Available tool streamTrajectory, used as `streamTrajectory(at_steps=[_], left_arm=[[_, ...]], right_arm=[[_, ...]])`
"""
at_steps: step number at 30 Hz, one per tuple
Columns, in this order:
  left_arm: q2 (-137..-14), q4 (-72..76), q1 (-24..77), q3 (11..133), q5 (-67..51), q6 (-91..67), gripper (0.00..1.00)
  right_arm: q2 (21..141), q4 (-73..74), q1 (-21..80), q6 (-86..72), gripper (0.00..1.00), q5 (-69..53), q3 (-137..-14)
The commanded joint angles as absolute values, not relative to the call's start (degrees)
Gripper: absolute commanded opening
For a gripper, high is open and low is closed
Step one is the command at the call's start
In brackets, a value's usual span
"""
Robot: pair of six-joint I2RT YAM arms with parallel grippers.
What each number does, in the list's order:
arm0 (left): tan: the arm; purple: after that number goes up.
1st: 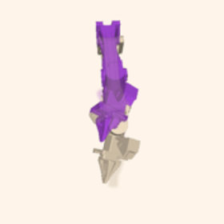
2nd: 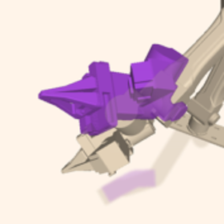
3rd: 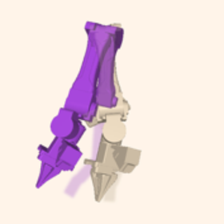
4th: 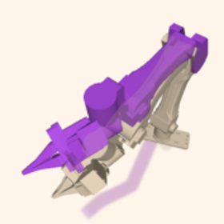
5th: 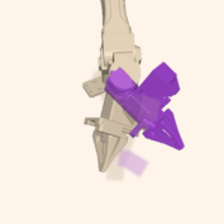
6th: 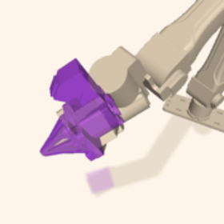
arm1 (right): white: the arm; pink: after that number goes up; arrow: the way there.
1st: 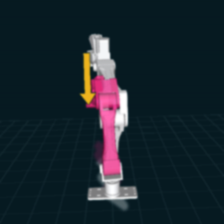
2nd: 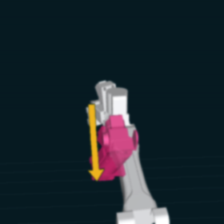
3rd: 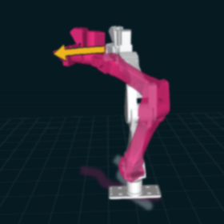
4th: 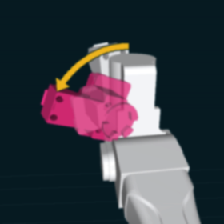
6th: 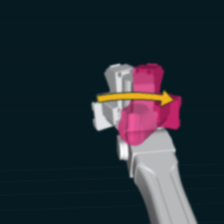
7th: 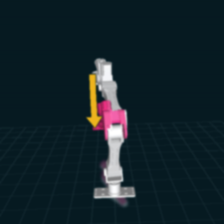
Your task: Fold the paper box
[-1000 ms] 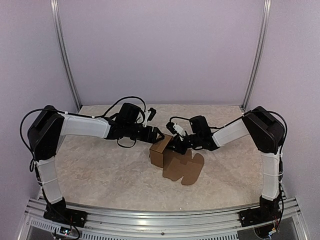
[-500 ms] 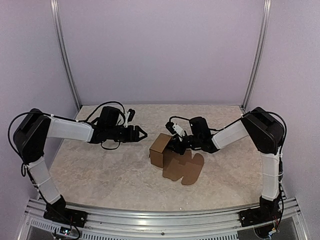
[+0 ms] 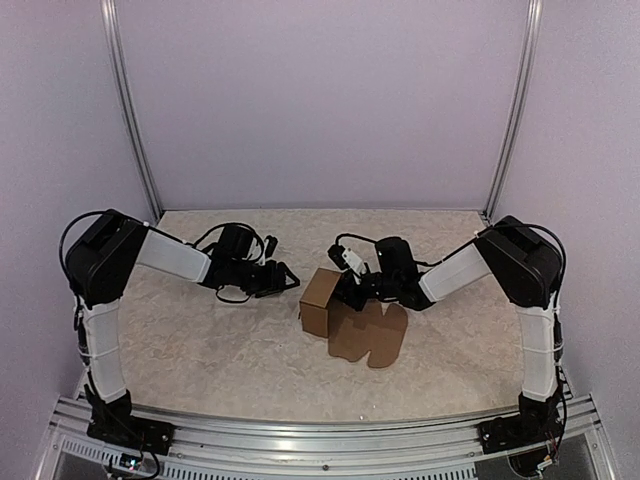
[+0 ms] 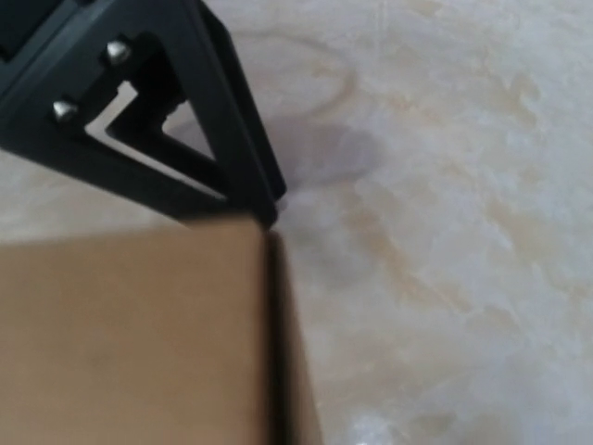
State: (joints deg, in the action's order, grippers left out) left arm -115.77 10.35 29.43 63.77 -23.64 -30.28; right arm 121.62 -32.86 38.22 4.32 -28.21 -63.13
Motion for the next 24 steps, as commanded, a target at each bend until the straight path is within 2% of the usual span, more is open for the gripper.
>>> streamTrajectory(at_steps=[1, 15, 24], left_arm=[[-118.1, 12.5, 30.2, 66.3, -26.8, -31.5, 0.60], [-122.8, 13.3, 32.7, 68.6, -28.2, -32.6, 0.60], [-123.6, 17.1, 32.0, 68.5, -33.3, -35.2, 0.60]], right_arm=[[123.7, -34.4, 38.8, 2.4, 0.16, -27.8, -64.0], [122.9, -37.9, 39.3, 1.0, 0.14, -30.7, -62.5], [124.5, -38.6, 39.8, 0.7, 0.11, -31.5, -63.1]])
